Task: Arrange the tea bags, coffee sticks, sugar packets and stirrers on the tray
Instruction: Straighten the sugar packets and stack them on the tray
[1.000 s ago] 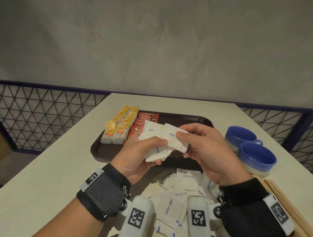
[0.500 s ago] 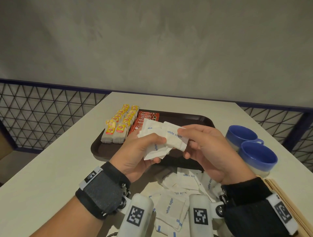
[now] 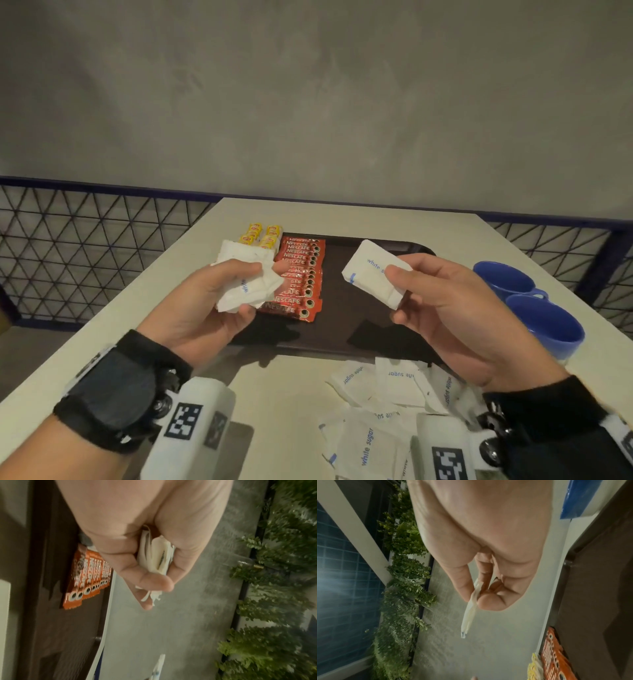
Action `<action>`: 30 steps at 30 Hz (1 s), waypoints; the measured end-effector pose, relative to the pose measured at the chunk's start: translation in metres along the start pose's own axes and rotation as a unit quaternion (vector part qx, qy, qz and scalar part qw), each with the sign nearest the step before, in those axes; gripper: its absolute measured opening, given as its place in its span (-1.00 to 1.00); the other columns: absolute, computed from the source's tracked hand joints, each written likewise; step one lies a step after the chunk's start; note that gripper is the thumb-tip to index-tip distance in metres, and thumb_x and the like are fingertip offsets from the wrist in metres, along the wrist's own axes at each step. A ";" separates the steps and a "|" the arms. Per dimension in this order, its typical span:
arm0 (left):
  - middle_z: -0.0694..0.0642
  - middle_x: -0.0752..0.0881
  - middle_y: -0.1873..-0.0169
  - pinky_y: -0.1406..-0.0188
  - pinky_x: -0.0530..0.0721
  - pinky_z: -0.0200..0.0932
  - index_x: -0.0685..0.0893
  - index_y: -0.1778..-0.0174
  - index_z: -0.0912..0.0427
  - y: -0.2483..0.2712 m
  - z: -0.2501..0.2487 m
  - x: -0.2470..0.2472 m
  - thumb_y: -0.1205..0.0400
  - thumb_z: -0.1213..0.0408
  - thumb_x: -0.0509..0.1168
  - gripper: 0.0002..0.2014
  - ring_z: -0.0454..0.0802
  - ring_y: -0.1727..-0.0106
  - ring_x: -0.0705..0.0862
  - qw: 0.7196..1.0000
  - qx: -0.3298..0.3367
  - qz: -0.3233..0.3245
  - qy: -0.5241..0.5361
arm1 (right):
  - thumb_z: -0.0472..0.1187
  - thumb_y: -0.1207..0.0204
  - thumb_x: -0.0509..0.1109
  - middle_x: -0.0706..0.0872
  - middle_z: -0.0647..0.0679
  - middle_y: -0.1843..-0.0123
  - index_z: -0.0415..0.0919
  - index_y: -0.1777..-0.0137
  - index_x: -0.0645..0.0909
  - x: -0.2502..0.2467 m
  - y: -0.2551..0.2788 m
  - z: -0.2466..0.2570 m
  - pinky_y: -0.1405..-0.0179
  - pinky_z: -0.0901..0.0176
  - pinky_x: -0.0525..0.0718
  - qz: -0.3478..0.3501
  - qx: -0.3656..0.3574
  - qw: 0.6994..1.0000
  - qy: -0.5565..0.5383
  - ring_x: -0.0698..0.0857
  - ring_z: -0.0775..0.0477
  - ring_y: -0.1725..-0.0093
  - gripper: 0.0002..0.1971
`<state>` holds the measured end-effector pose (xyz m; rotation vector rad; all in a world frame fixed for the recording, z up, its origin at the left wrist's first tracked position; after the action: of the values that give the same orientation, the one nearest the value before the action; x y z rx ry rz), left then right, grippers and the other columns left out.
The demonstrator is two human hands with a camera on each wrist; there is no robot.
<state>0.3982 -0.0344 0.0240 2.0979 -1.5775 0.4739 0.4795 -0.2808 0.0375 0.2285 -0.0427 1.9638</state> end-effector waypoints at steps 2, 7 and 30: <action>0.18 0.82 -0.24 0.72 0.52 -0.39 0.54 -0.50 0.24 -0.001 -0.005 -0.009 -0.51 0.37 0.35 -0.43 0.00 -0.07 0.82 1.000 -0.005 0.001 0.021 | -0.28 -0.62 0.44 0.87 -0.23 -0.09 -0.33 -0.18 0.76 -0.001 0.000 0.005 0.31 0.19 0.67 -0.015 -0.006 1.000 0.011 0.70 -0.05 0.14 -0.80; 0.26 0.86 -0.10 0.74 0.52 -0.37 0.63 -0.36 0.24 0.001 -0.001 -0.010 -0.51 0.39 0.36 -0.55 0.04 0.17 0.86 0.998 -0.020 0.036 0.044 | -0.31 -0.59 0.45 0.86 -0.32 -0.08 -0.38 -0.23 0.71 0.017 -0.028 0.027 0.36 0.23 0.67 -0.015 0.004 0.999 0.035 0.66 -0.04 0.16 -0.75; 0.30 0.86 0.34 0.76 0.62 -0.16 0.71 0.16 0.35 -0.034 0.005 -0.008 -0.42 0.64 0.30 -0.82 0.21 0.53 0.79 0.991 -0.075 0.094 -0.061 | -0.29 -0.62 0.48 0.86 -0.32 0.02 -0.29 -0.17 0.68 0.033 -0.268 0.007 0.14 -0.06 0.85 0.022 0.044 0.752 0.657 0.83 -0.20 0.27 -0.83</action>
<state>0.4285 -0.0230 0.0104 1.9071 -1.8307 0.2845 0.7135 -0.1460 0.0295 -1.1346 0.9654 1.7696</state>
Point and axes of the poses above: each hand's wrist, its own y-axis away from the middle knuckle, its own x-axis out of the palm, z = x × y, the point moved 2 cm from there along -y, towards the middle knuckle
